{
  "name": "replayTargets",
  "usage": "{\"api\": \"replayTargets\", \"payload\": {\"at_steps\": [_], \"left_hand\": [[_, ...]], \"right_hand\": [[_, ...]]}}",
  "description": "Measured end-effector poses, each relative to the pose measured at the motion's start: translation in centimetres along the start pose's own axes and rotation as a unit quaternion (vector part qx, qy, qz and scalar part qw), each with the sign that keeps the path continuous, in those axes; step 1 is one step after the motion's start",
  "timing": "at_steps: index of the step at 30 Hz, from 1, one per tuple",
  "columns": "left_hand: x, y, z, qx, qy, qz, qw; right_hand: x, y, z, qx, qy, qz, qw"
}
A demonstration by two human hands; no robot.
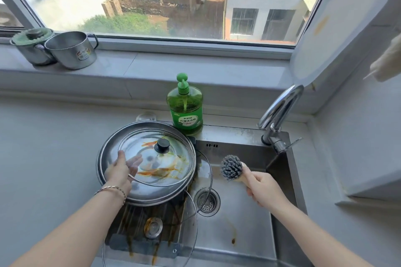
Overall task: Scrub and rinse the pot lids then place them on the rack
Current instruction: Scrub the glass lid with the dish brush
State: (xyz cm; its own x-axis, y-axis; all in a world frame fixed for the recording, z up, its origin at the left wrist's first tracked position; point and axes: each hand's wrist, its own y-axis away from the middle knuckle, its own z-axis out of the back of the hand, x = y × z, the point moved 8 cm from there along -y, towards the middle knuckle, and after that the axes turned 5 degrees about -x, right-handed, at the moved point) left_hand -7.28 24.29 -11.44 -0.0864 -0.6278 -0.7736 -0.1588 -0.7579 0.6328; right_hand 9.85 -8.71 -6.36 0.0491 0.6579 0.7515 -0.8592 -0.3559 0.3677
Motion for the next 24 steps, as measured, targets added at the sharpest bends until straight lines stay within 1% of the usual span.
{"api": "replayTargets", "payload": {"at_steps": [3, 6, 9, 11, 12, 14, 17, 19, 21, 23, 24], "left_hand": [[-0.8, 1.3, -0.5, 0.022, -0.025, -0.027, 0.999], [-1.7, 3.7, -1.6, 0.052, -0.020, -0.033, 0.998], [-1.7, 6.8, -2.8, 0.084, 0.012, -0.028, 0.996], [-0.9, 9.4, -3.9, 0.112, 0.059, 0.007, 0.992], [-0.2, 10.9, -4.7, 0.129, 0.087, 0.033, 0.987], [1.1, 13.6, -6.5, 0.161, 0.109, 0.073, 0.978], [3.1, 16.7, -8.9, 0.196, 0.065, 0.071, 0.976], [4.6, 17.9, -9.9, 0.206, 0.045, 0.083, 0.974], [5.6, 18.6, -10.5, 0.204, 0.038, 0.103, 0.973], [5.8, 19.3, -10.8, 0.195, 0.037, 0.096, 0.975], [5.7, 19.6, -11.0, 0.196, 0.033, 0.086, 0.976]], "right_hand": [[0.1, 0.5, 1.3, -0.021, -0.007, 0.015, 1.000], [0.4, 1.5, 2.8, -0.044, 0.005, 0.047, 0.998], [2.7, 3.2, 4.3, -0.064, -0.004, 0.127, 0.990], [4.4, 4.3, 4.2, -0.069, 0.042, 0.194, 0.978], [4.9, 4.8, 4.0, -0.086, 0.080, 0.225, 0.967], [6.4, 6.1, 3.0, -0.140, 0.170, 0.313, 0.924], [8.1, 8.5, 1.1, -0.178, 0.220, 0.394, 0.874], [9.1, 10.5, 0.6, -0.221, 0.245, 0.451, 0.830], [9.3, 11.3, 1.8, -0.274, 0.274, 0.451, 0.804], [8.4, 10.7, 4.1, -0.327, 0.320, 0.407, 0.790], [7.8, 10.4, 5.1, -0.340, 0.345, 0.388, 0.784]]}}
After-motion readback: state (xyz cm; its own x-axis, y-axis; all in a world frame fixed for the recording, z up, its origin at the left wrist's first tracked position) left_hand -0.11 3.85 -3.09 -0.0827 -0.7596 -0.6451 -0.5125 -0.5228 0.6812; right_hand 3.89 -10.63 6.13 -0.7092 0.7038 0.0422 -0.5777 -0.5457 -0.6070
